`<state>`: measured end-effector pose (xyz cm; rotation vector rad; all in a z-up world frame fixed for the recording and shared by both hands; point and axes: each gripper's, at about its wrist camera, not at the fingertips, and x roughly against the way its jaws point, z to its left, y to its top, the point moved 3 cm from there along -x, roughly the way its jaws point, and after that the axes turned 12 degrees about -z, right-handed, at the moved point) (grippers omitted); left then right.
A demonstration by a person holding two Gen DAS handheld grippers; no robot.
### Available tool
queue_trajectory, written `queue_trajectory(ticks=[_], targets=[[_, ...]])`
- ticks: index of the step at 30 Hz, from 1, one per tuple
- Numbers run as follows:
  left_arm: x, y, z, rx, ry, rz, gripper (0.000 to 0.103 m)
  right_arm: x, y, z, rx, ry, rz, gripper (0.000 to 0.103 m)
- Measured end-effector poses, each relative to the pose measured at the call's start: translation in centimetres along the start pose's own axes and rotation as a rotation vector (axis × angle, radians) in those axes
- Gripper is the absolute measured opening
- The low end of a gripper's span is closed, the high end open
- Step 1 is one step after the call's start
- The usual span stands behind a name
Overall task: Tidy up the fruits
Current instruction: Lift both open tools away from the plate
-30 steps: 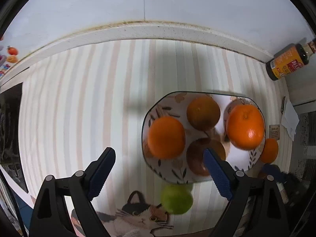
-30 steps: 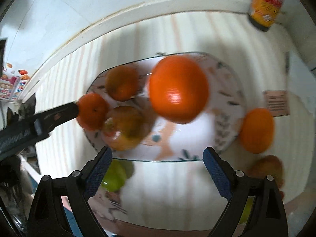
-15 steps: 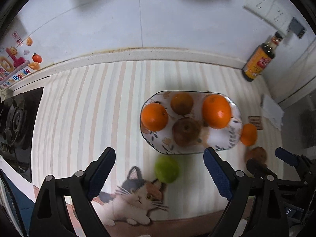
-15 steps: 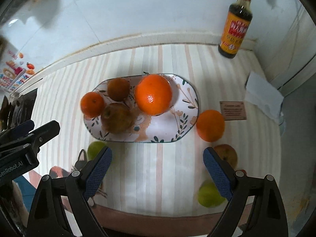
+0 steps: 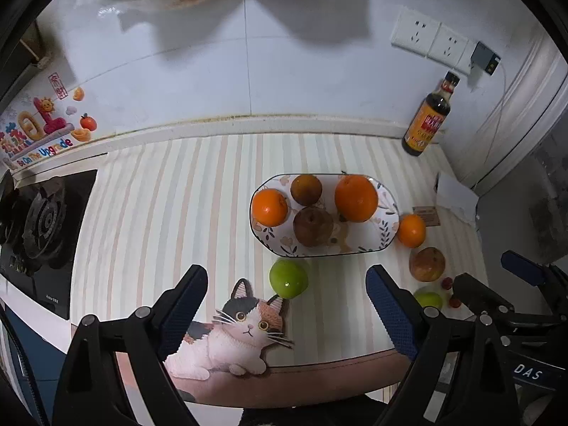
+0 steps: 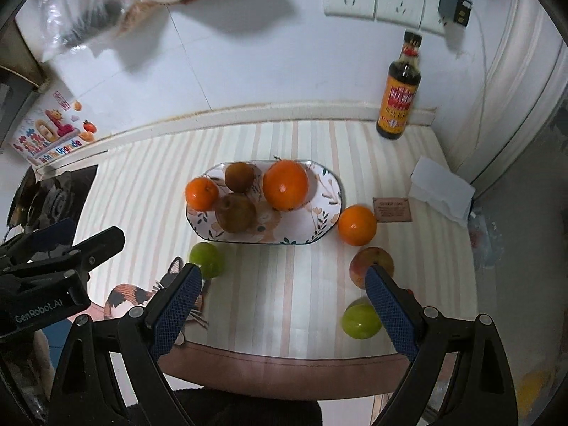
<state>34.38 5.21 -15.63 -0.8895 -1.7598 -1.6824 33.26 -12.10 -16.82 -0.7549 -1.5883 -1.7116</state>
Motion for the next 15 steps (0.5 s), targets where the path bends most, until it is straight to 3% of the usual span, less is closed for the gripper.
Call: queue_trajectory(ticks=[10, 15], targets=[[3.4, -0.2, -0.9, -0.006, 0.015, -0.069, 0.091, 4.5, 0.6, 0.4, 0.001, 0.015, -0.061, 0.095], [3.2, -0.3, -1.1, 0.017, 0.005, -0.059, 0.091, 4.9, 0.7, -0.1, -0.028, 0.035, -0.065, 0.095]])
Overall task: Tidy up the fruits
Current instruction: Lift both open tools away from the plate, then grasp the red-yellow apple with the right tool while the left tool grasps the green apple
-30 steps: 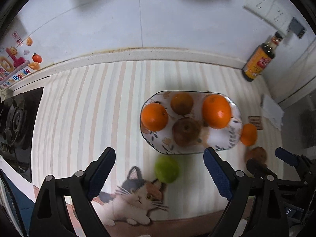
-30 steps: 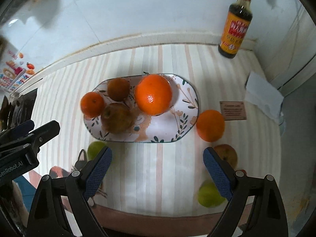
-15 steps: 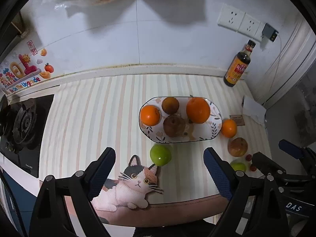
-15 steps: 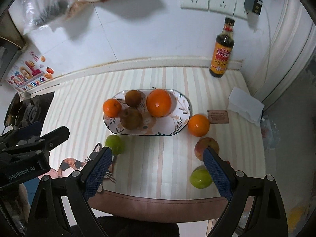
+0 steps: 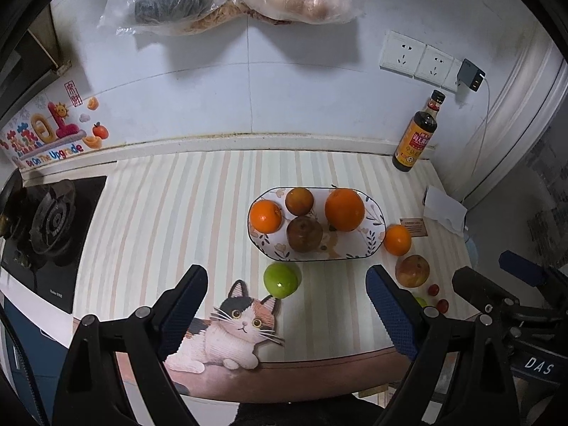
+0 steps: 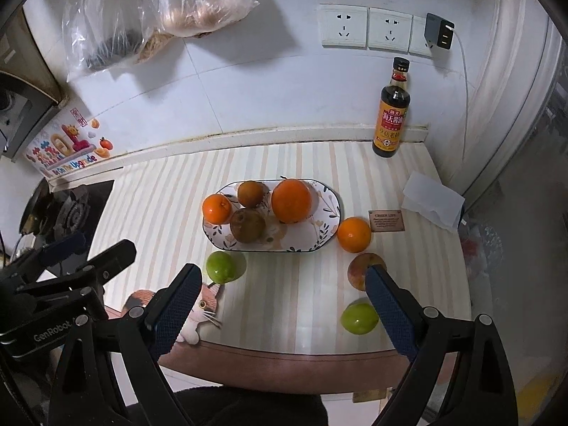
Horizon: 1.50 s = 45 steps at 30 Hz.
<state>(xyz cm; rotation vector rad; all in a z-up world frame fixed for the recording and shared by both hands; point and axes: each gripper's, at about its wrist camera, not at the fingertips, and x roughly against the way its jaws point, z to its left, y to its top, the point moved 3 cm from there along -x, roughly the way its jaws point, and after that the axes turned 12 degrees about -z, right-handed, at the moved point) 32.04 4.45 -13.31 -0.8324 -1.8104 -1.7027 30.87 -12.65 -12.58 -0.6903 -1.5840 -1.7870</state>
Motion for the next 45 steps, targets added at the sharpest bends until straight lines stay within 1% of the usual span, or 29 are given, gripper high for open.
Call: queue_trajectory(ticks=[5, 6, 8, 10, 13, 15, 19, 22, 25, 29, 30, 31, 32, 33, 36, 40, 41, 43, 44, 45], targets=[[-1.4, 0.2, 0.2, 0.036, 0.024, 0.01, 0.091, -1.3, 0.5, -2.1, -0.062, -0.006, 0.005, 0.095], [-2.0, 0.2, 0.3, 0.04, 0.036, 0.011, 0.092, -1.8, 0.5, -2.8, -0.08, -0.011, 0.009, 0.095], [-3.1, 0.3, 0.4, 0.038, 0.061, 0.024, 0.099, -3.4, 0.5, -4.6, -0.115, -0.03, 0.036, 0.095], [-4.5, 0.3, 0.7, 0.04, 0.088, 0.036, 0.099, -5.4, 0.3, -6.7, -0.153, -0.06, 0.064, 0.095], [-7.1, 0.0, 1.3, 0.057, 0.111, 0.078, 0.099, -8.6, -0.3, -9.3, -0.204, -0.075, 0.111, 0.095], [-9.0, -0.4, 1.8, 0.072, 0.116, 0.118, 0.099, -11.5, -1.1, -10.9, -0.23, -0.087, 0.165, 0.095], [-13.2, -1.8, 2.5, 0.091, 0.123, 0.223, 0.099, -16.5, -3.1, -13.0, -0.249, -0.122, 0.277, 0.095], [-16.0, -3.3, 2.4, 0.074, 0.123, 0.304, 0.099, -19.5, -5.4, -14.3, -0.249, -0.153, 0.358, 0.095], [-18.2, -5.0, 2.3, 0.072, 0.106, 0.374, 0.099, -21.2, -7.0, -15.0, -0.245, -0.163, 0.414, 0.095], [-19.9, -6.6, 2.2, 0.078, 0.099, 0.419, 0.099, -23.1, -8.5, -15.5, -0.252, -0.163, 0.449, 0.094], [-20.3, -7.0, 2.2, 0.08, 0.096, 0.429, 0.099, -23.5, -8.7, -15.6, -0.25, -0.165, 0.45, 0.091], [-20.6, -7.1, 2.2, 0.079, 0.096, 0.437, 0.099, -23.9, -8.9, -15.8, -0.25, -0.161, 0.452, 0.077], [-21.0, -7.4, 2.2, 0.076, 0.095, 0.449, 0.099, -24.3, -9.1, -15.8, -0.252, -0.152, 0.457, 0.07], [-21.4, -7.6, 2.1, 0.072, 0.092, 0.46, 0.099, -24.6, -9.3, -15.7, -0.252, -0.14, 0.456, 0.07], [-22.3, -8.1, 1.6, 0.03, 0.083, 0.473, 0.099, -24.5, -9.3, -14.9, -0.193, -0.15, 0.45, 0.07], [-23.2, -9.0, 0.6, -0.012, 0.054, 0.493, 0.099, -23.8, -9.9, -12.1, -0.158, -0.064, 0.466, 0.07], [-23.4, -9.1, 0.4, -0.023, 0.049, 0.494, 0.096, -23.6, -10.1, -11.1, -0.14, -0.042, 0.468, 0.07], [-24.0, -9.4, -0.2, -0.047, 0.037, 0.495, 0.08, -23.6, -10.5, -9.5, -0.123, -0.008, 0.476, 0.07], [-24.1, -9.6, -0.4, -0.05, 0.035, 0.496, 0.062, -23.8, -10.8, -8.7, -0.116, 0.008, 0.482, 0.07], [-24.1, -9.8, -0.2, -0.052, 0.049, 0.49, 0.057, -24.0, -11.1, -8.1, -0.111, 0.015, 0.489, 0.07]])
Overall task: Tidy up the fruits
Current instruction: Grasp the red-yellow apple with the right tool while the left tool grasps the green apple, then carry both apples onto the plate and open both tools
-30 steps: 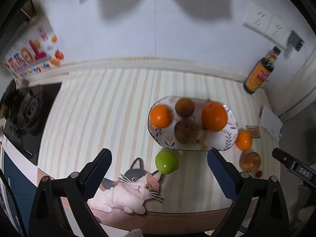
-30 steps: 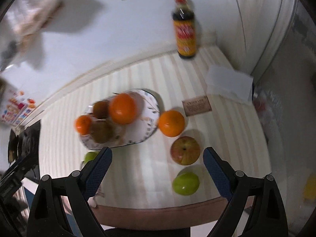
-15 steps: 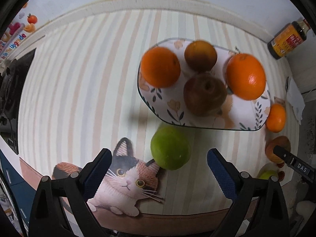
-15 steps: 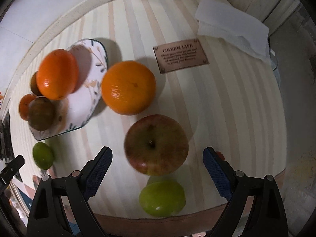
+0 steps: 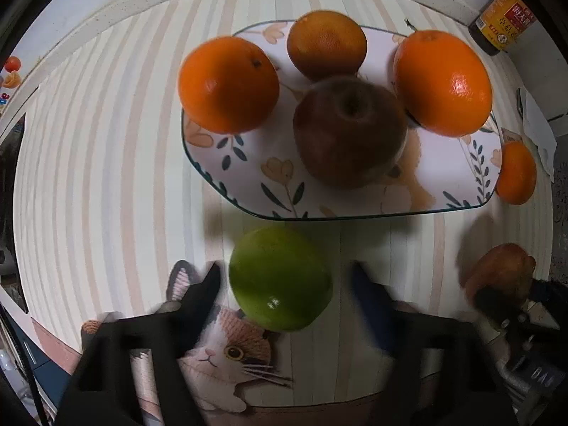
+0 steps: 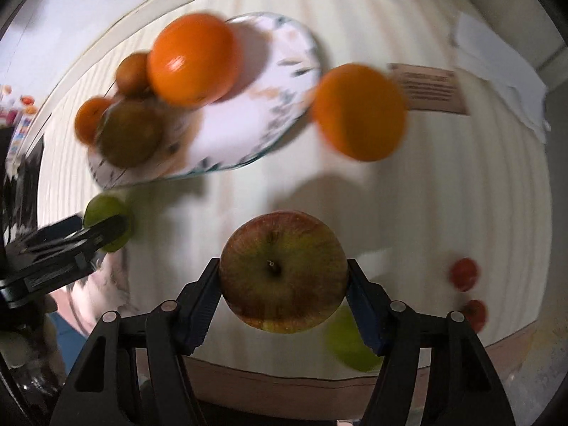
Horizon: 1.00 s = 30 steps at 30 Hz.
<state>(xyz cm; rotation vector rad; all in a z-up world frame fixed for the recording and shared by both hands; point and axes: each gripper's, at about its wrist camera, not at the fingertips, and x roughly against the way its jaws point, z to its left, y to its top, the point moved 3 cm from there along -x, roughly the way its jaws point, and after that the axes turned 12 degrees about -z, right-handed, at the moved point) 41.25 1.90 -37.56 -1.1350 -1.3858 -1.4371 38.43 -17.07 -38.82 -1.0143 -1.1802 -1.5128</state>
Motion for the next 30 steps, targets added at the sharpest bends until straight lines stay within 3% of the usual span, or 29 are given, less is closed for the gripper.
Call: queue_trajectory(ticks=[5, 13, 19, 22, 27, 30], targets=[[0.6, -1.2, 1.6, 0.073, -0.027, -0.029, 0.057, -1.0, -1.3, 1.3, 0.036, -0.01, 0.021, 0.07], [1.1, -5.2, 2.0, 0.095, -0.058, 0.011, 0.057, -1.8, -2.7, 3.7, 0.075, 0.038, 0.038, 0.07], [1.5, -5.6, 1.8, 0.107, -0.057, -0.013, 0.057, -1.8, -1.7, 2.9, 0.069, 0.038, 0.022, 0.07], [2.4, -5.1, 1.4, 0.108, -0.06, -0.033, 0.057, -1.9, -1.7, 4.3, 0.097, 0.028, 0.015, 0.07], [6.0, -4.5, 2.7, 0.121, -0.105, -0.082, 0.057, -0.5, -1.1, 4.0, 0.064, 0.062, -0.024, 0.07], [8.3, -2.1, 2.6, 0.121, -0.138, -0.126, 0.057, 1.3, 0.0, 3.6, 0.034, 0.085, -0.066, 0.07]])
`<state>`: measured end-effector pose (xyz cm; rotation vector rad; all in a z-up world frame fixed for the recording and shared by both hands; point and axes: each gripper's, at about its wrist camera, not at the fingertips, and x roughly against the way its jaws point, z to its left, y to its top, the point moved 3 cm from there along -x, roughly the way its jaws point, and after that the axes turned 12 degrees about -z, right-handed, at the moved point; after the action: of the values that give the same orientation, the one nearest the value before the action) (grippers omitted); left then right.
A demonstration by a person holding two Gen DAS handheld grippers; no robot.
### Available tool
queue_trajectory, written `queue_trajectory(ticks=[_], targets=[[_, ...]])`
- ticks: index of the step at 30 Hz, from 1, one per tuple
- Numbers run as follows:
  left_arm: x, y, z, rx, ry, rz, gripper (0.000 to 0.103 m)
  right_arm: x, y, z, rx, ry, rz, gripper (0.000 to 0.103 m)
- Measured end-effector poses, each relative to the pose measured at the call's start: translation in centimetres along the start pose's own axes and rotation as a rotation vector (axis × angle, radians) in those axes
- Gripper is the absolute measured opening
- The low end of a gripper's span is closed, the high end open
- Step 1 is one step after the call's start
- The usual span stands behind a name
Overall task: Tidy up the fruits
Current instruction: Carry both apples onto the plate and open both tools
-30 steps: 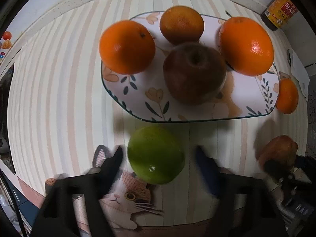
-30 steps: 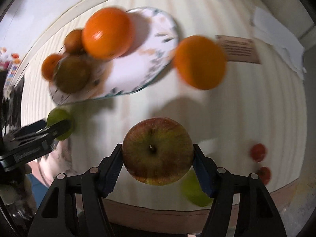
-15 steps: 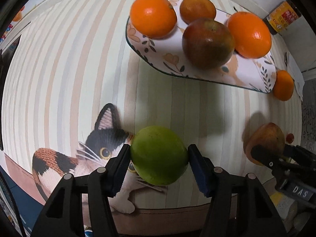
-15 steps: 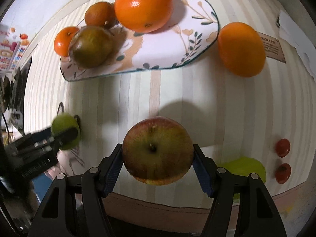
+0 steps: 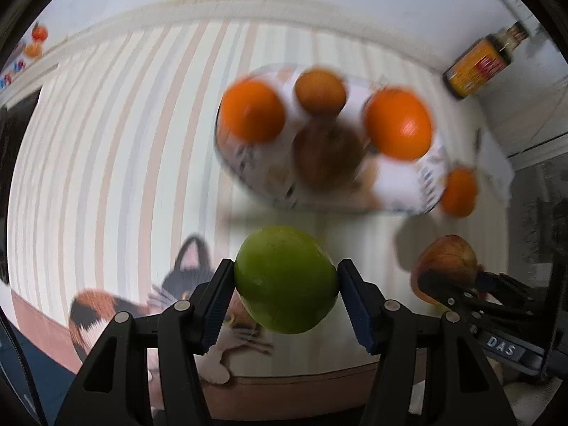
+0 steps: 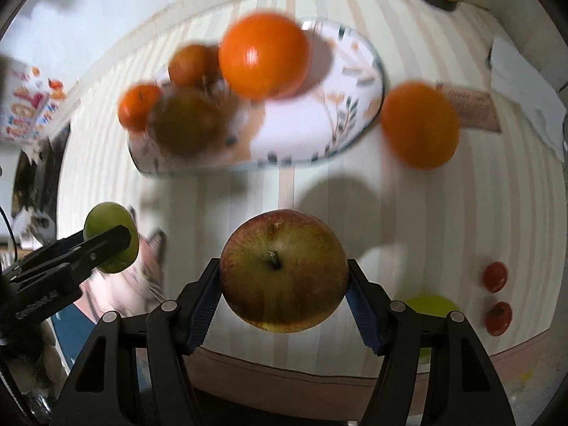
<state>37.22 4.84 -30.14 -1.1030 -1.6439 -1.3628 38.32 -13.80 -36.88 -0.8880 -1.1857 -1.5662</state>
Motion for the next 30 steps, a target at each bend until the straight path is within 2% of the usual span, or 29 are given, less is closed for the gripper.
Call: queue_trajectory(ticks=[5, 11, 16, 23, 27, 30], targets=[[0.8, 4.2, 0.3, -0.012, -0.001, -0.061, 0.057, 2.0, 4.0, -1.1, -0.051, 0.008, -0.085, 0.07], [-3.3, 7.1, 1.5, 0.021, 0.034, 0.001, 0.057, 1.3, 8.4, -3.3, -0.08, -0.035, -0.108, 0.07], [-5.9, 7.8, 1.7, 0.029, 0.037, 0.064, 0.057, -0.1, 10.1, -3.5, -0.016, -0.092, -0.093, 0.07], [-5.5, 8.3, 1.5, 0.046, 0.033, 0.042, 0.057, -1.9, 10.0, -2.3, -0.021, -0.038, -0.034, 0.07], [-5.6, 8.6, 1.1, 0.043, 0.035, 0.049, 0.057, -3.4, 9.1, -2.0, -0.072, -0.013, 0.007, 0.07], [-5.6, 8.6, 1.3, 0.047, 0.037, 0.053, 0.057, -3.6, 9.0, -2.0, -0.118, 0.019, 0.0, 0.088]])
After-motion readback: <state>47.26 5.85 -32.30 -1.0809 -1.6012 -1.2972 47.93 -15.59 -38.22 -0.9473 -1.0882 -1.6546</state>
